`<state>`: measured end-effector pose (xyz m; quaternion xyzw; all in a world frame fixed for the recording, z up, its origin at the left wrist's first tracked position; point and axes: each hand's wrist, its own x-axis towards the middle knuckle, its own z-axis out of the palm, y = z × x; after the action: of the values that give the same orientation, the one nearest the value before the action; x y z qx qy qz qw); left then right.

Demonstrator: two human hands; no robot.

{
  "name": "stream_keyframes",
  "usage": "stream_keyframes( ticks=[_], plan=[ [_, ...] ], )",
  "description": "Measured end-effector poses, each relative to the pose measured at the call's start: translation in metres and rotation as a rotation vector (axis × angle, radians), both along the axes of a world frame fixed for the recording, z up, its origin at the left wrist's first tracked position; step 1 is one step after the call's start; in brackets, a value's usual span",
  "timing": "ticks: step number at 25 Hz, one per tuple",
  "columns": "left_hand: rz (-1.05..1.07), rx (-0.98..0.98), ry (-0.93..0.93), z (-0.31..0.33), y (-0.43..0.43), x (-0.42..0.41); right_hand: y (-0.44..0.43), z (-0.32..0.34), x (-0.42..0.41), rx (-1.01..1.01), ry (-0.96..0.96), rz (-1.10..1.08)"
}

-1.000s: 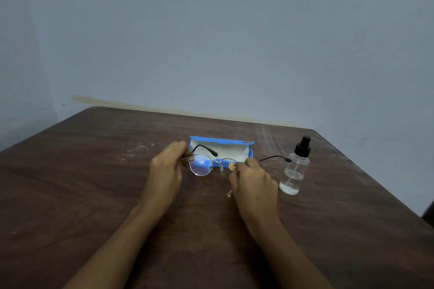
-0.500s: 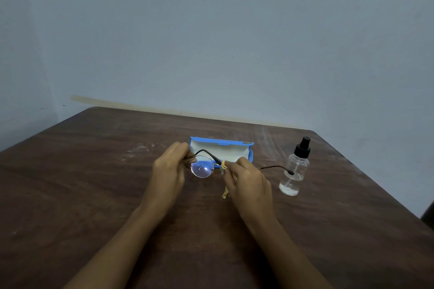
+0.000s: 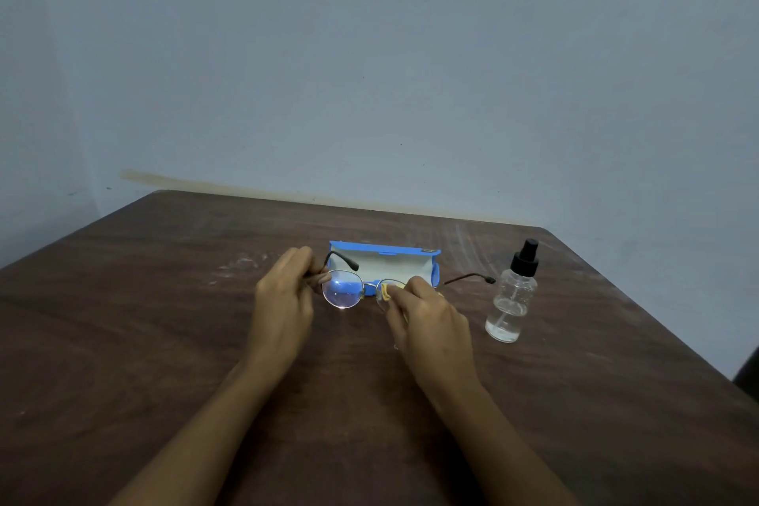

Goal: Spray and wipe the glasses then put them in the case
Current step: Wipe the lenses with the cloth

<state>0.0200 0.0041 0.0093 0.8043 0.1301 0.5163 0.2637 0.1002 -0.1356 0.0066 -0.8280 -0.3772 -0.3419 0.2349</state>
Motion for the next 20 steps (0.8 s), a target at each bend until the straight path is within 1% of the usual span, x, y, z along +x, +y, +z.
stream_keyframes(
  ticks=[2,5,7,9,14,16,20],
  plan=[
    [-0.001,-0.012,-0.006,0.0001,0.0013,0.0,0.0005,0.0002,-0.0002,-0.019,-0.032,0.013],
    [0.003,-0.003,-0.002,0.0004,0.0029,0.0002,0.0007,0.0017,-0.0009,-0.085,-0.054,-0.107],
    [0.014,0.011,-0.005,-0.0003,0.0046,0.001,0.0003,0.001,0.0014,-0.079,-0.063,-0.165],
    [0.029,0.013,-0.018,-0.0007,0.0051,0.0016,-0.0008,-0.0002,0.0023,-0.087,-0.055,-0.139],
    [0.063,-0.012,-0.044,0.0025,0.0038,-0.0013,0.0029,-0.0046,-0.0011,-0.072,-0.102,0.07],
    [0.078,-0.017,-0.04,0.0022,0.0042,-0.0017,0.0022,-0.0045,-0.0022,-0.082,-0.1,0.079],
    [0.117,-0.018,-0.039,-0.0001,0.0087,0.0,-0.0018,0.0,-0.0021,-0.124,-0.106,0.016]
  ],
)
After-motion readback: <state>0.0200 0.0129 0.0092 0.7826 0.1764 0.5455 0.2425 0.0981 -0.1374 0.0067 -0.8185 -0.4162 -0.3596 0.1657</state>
